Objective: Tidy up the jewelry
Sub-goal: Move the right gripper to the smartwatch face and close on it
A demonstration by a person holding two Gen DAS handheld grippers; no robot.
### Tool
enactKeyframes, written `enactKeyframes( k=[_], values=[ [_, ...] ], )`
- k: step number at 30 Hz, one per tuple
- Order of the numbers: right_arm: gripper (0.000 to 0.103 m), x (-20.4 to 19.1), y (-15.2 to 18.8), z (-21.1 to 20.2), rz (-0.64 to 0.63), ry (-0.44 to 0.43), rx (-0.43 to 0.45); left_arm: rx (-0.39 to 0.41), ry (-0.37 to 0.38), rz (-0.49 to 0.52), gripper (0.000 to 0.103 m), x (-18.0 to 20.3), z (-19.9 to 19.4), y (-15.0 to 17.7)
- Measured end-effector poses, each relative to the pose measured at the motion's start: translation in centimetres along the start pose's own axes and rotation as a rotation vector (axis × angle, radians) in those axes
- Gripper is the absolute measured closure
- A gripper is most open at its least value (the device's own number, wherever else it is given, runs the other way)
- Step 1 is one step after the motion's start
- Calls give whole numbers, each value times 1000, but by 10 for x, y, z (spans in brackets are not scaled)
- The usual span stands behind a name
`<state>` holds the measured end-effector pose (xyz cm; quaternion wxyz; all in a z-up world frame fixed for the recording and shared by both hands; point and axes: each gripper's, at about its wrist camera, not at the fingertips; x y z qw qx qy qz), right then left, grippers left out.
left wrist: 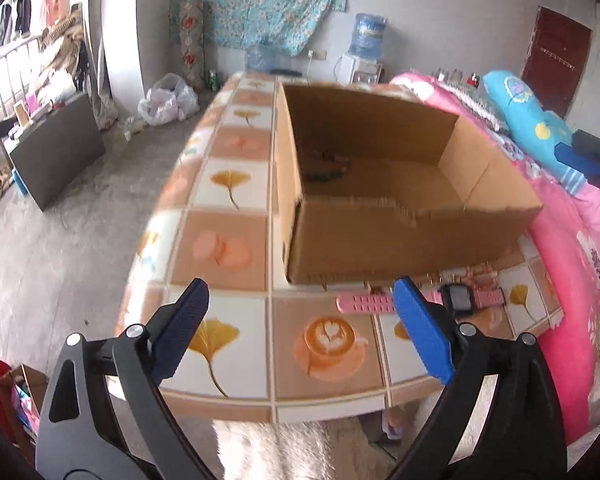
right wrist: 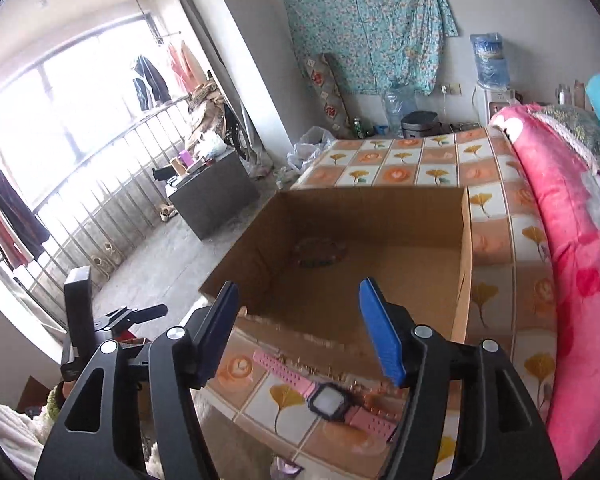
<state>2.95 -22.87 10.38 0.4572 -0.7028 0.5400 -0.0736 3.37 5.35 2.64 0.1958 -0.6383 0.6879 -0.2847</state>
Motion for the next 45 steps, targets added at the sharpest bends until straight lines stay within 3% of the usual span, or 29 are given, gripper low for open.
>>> enactKeyframes(
  k=[5,9,18,28,39,45],
  values=[
    [40,16,70,58,102,14,-171,-100,-69,47,13,22,43,32],
    [40,13,94,73,63,45,-189,-192,-114,112,12,32,67,42],
    [40,11,84,103,-13,30,-286,-144,-106,105,7,28,70,52],
    [40,-8,86,133,-108,118,-334,-135,-98,108,7,29,66,51],
    [40,-29,100,133,-172,40,-411,-129,-94,114,7,27,64,52],
    [40,-39,110,132,-216,90,-405,-101,-105,116,7,29,62,56]
  ],
)
Point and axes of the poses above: each gripper's, at about its wrist camera, not at the fingertips, and z roughly the way its jaws point, x to its right, y to its underside, and after that the axes turned 2 degrees about -y, right-handed
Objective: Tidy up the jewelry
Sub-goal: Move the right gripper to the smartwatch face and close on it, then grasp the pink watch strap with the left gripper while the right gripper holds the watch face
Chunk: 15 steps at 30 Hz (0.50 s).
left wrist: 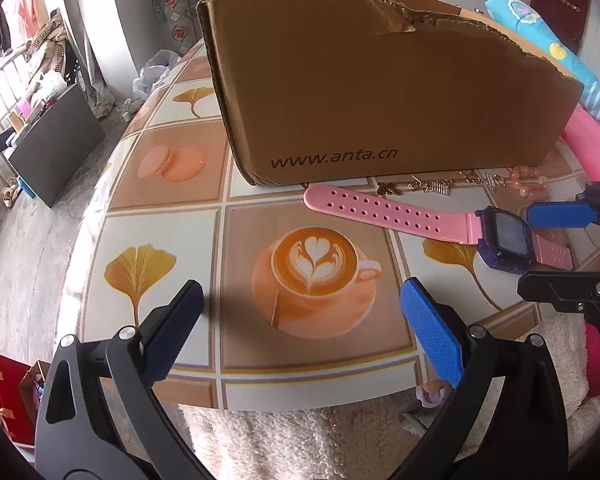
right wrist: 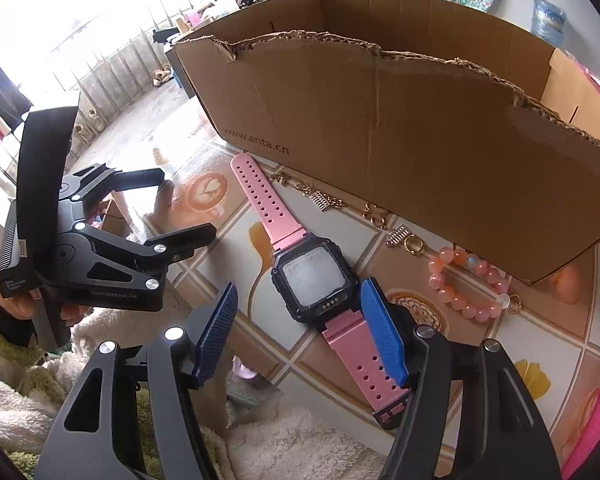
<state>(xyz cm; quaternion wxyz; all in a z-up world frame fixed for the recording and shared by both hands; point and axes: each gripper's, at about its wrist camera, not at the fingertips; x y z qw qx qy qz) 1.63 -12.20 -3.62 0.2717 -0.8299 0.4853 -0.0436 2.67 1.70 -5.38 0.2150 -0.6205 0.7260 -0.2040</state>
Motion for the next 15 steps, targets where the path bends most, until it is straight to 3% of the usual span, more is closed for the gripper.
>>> enactKeyframes(
  k=[6,11,15],
  values=[
    [40,-3,-4,8,-28,55,21,23,4,6,7,2,-1,3],
    [53,-11,-5,21,-94,116,-7,56,18,25,7,2,-3,7],
    [54,-10,-5,22,-81,110,-19,85,3,47,7,5,-7,10]
  ],
)
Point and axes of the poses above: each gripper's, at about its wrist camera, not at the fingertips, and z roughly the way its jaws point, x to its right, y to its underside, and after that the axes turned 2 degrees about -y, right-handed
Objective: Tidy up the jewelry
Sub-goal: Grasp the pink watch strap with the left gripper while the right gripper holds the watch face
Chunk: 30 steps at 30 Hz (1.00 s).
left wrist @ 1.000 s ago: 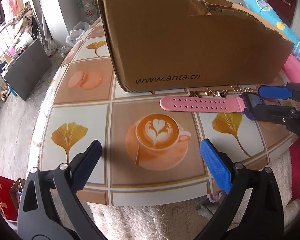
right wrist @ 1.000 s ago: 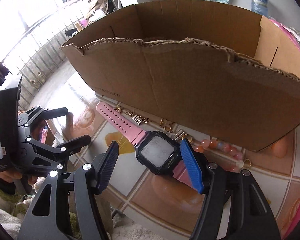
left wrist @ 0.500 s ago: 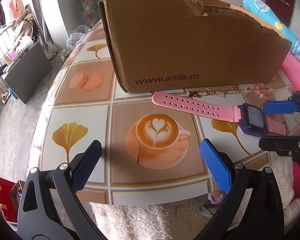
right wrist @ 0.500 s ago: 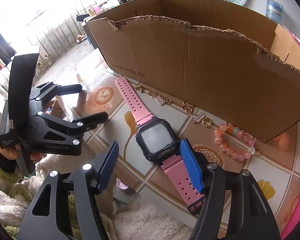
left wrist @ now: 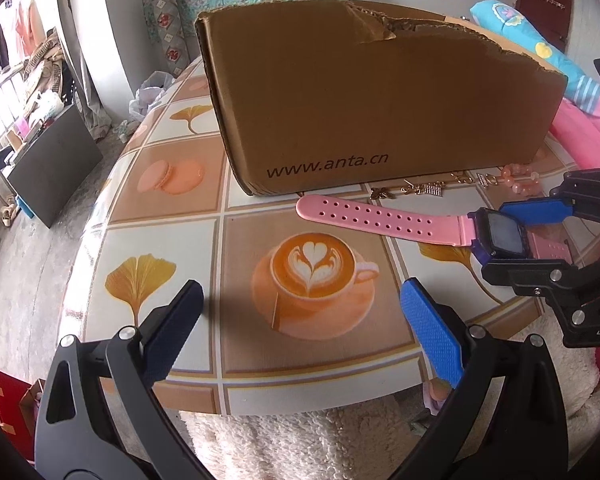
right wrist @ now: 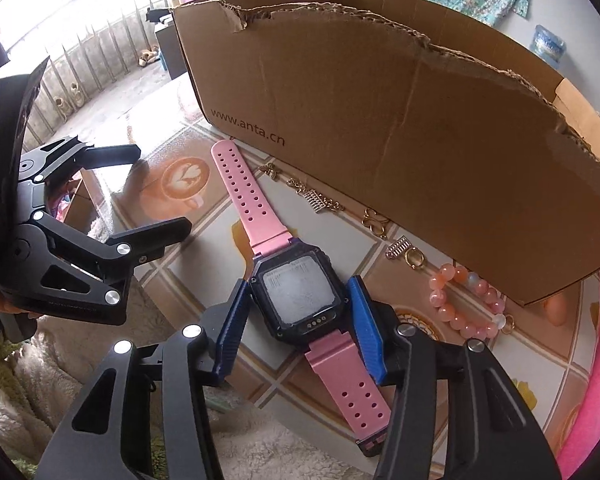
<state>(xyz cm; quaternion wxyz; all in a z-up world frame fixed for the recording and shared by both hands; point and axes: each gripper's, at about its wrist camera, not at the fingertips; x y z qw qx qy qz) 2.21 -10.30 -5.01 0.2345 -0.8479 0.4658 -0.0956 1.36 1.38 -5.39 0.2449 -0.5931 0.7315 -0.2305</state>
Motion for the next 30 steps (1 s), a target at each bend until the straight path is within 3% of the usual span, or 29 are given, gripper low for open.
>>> enactKeyframes(
  k=[5,10,14,16,20,26,28,30],
  values=[
    [54,15,0,-2,36,-83,-30,83,-23,52,7,14,-14,10],
    [54,43,-2,-5,105,-242,-90,163,21,131,8,44,-31,17],
    [54,65,-7,0,140,-376,-159,203,-14,237,11,70,-31,19],
    [54,76,-9,3,163,-442,-194,211,-11,285,23,79,-30,18],
    [54,91,-15,12,182,-534,-242,203,-2,353,36,90,-25,15],
    [54,93,-14,13,125,-579,-264,186,43,377,63,95,-22,11],
    [54,96,-13,13,123,-591,-262,171,64,371,81,97,-21,9],
    [54,97,-12,13,128,-592,-255,157,86,353,85,94,-21,4]
  ],
)
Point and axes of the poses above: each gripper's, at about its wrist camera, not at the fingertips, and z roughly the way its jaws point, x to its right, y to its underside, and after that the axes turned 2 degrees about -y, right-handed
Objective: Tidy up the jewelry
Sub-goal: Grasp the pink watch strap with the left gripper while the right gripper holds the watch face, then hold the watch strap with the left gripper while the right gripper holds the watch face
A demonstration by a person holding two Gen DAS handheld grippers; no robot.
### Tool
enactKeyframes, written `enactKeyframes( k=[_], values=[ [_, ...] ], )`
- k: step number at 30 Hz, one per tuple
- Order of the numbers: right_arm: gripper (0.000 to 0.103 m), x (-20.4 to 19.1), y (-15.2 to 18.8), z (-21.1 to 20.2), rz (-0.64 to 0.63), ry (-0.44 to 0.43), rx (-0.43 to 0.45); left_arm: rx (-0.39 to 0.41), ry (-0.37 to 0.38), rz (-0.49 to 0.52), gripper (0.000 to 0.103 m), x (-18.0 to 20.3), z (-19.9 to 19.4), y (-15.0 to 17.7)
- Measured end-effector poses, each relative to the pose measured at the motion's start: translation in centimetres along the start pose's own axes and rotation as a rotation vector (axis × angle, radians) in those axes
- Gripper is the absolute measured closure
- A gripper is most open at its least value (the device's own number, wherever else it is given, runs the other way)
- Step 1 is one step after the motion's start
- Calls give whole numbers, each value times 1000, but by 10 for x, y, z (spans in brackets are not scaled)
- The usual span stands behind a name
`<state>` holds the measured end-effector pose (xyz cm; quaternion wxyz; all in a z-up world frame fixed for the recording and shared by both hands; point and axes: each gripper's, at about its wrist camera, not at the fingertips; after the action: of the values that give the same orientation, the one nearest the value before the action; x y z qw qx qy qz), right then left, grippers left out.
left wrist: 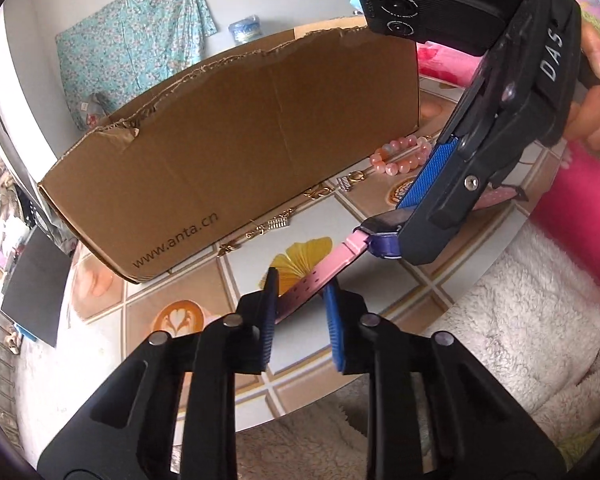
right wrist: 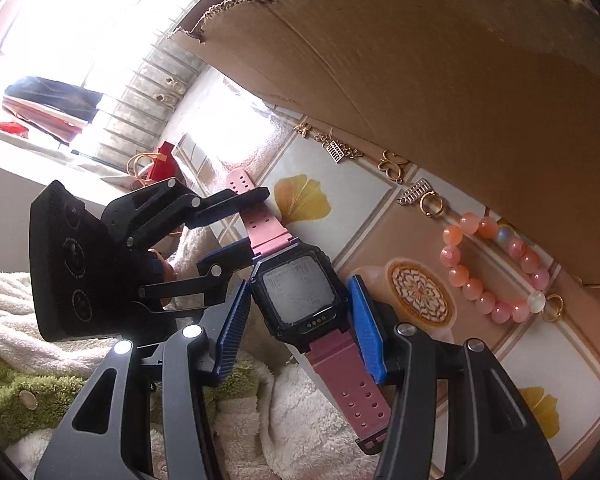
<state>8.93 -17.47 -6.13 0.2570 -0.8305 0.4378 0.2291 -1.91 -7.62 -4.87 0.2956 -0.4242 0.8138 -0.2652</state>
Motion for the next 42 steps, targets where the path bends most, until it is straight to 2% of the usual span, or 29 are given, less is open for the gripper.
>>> enactKeyframes(
  k=[5,8,11,13,18,21,25,30,34,39,42],
  values=[
    [53,0,13,-3,23,16,42,-53,131,-146,87,-25,5,-9],
    [53,-8,22,-6,5,70,69,-92,218,-259,87,-45,10,-14],
    [53,-22,34,-8,-46,174,95,-127,292,-364,88,-59,16,-12],
    [53,-33,42,-7,-94,276,117,-141,317,-396,89,-65,18,-11],
    [54,-53,63,-2,-177,509,168,-162,332,-425,89,-70,20,-12],
    [62,-55,76,-5,-178,595,216,-167,333,-436,90,-73,21,-13],
    [76,-46,91,-15,-117,641,294,-172,322,-439,90,-70,23,-12],
    [88,-43,105,-25,-70,665,370,-175,306,-440,90,-63,29,-17],
    [96,-46,112,-34,-14,633,413,-196,267,-420,90,-61,27,-21],
    [97,-38,113,-56,52,542,448,-213,229,-389,90,-57,21,-23],
    [97,-27,114,-56,102,528,440,-222,205,-365,90,-52,22,-23]
  ],
)
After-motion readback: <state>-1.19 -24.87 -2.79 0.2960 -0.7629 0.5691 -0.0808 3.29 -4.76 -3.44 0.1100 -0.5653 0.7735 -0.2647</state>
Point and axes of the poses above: each gripper's, at about its wrist camera, not at the fingertips, and z roughly the way its jaws point, x to its right, y to its underside, and after that the axes turned 2 degrees about -y, right-handed
